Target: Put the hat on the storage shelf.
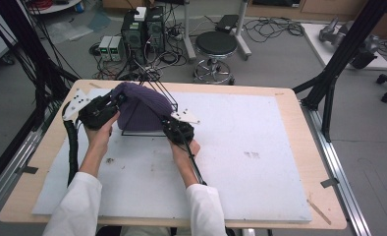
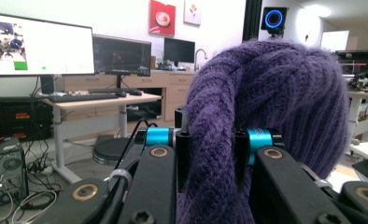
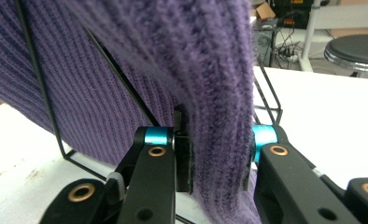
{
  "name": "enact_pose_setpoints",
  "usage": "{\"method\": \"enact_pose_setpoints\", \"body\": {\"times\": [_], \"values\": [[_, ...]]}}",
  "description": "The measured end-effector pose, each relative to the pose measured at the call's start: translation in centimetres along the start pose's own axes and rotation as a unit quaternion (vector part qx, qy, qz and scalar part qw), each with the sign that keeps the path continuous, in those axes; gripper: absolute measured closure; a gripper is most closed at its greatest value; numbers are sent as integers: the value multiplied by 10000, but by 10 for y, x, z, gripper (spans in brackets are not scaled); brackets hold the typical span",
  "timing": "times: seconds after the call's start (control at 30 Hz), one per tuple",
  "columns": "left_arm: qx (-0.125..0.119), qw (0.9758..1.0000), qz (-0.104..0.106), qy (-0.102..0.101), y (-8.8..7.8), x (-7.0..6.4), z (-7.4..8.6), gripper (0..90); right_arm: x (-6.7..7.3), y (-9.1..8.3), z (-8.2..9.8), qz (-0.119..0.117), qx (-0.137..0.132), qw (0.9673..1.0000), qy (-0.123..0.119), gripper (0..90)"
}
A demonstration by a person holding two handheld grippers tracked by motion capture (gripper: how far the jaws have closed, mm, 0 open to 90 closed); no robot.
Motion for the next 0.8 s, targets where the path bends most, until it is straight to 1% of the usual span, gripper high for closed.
{"method": "enact_pose_setpoints", "body": {"times": [0.03,0.07,0.13,0.17,0.2,0.23,0.3,0.33,0.4,0.43,0.57,0.7,0.8], "values": [[-10,10000,-10,-39,0,0,0,781,-1,0,0,-7,22,10000,13,758],[-85,9999,-34,-111,-1,1,0,779,-1,0,0,-27,21,10000,38,746],[-130,9998,-44,-154,-3,1,2,769,-2,-1,-1,-140,28,9998,129,717],[-163,9997,-60,-196,-4,1,3,764,-3,-2,-2,-192,38,9997,172,688],[-143,9997,-70,-187,-5,1,5,749,-6,-4,-4,-339,67,9990,281,640],[-129,9997,-89,-186,-5,2,6,749,-6,-4,-4,-339,67,9990,281,577],[-112,9995,-170,-224,-6,3,8,706,-9,-6,-6,-497,121,9976,474,448],[-82,9995,-208,-237,-6,4,9,677,-10,-7,-6,-529,165,9971,531,426],[-66,9992,-275,-293,-6,4,10,606,-11,-8,-7,-615,183,9971,415,369],[-84,9991,-277,-310,-6,4,11,576,-10,-10,-7,-673,205,9967,397,339],[-178,9983,-308,-464,-7,5,8,442,-8,-13,-11,-829,124,9956,423,233],[-213,9983,-286,-468,-9,4,5,380,-6,-17,-17,-960,-27,9946,388,187],[-219,9982,-294,-483,-10,4,4,329,-5,-21,-24,-957,-250,9945,353,154]]}}
Point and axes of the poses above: each handheld gripper's, and its own axes: y roughly forward along the jaws, z roughly out of its underside, x roughly to its left, the point moved 8 cm from there along y, roughly forward along the jaws, and after that the axes turned 10 degrees about y, right-handed, at the moved point
